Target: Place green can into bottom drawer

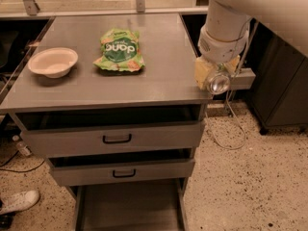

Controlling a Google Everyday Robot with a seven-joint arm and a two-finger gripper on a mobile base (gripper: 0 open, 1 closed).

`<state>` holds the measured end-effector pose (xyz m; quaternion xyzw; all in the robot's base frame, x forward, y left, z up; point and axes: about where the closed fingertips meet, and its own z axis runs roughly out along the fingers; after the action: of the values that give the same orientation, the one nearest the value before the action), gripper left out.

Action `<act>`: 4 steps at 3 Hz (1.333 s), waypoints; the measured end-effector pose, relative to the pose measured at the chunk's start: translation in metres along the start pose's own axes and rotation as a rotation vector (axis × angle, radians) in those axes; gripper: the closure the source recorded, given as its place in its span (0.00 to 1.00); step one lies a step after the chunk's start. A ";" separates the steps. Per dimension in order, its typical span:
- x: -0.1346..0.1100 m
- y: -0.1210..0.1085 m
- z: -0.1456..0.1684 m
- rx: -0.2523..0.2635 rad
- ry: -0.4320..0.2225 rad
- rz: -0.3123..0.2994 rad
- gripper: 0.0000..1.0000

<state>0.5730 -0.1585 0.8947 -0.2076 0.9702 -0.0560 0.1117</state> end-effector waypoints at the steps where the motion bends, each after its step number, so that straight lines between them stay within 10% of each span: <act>1: 0.049 0.015 -0.021 -0.012 -0.007 0.034 1.00; 4: 0.111 0.043 0.010 -0.066 0.070 0.106 1.00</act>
Offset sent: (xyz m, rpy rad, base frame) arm -0.0437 -0.0042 0.0073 0.0208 -0.0015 -0.0266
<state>0.4601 -0.1662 0.8565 -0.1576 0.9844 -0.0254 0.0735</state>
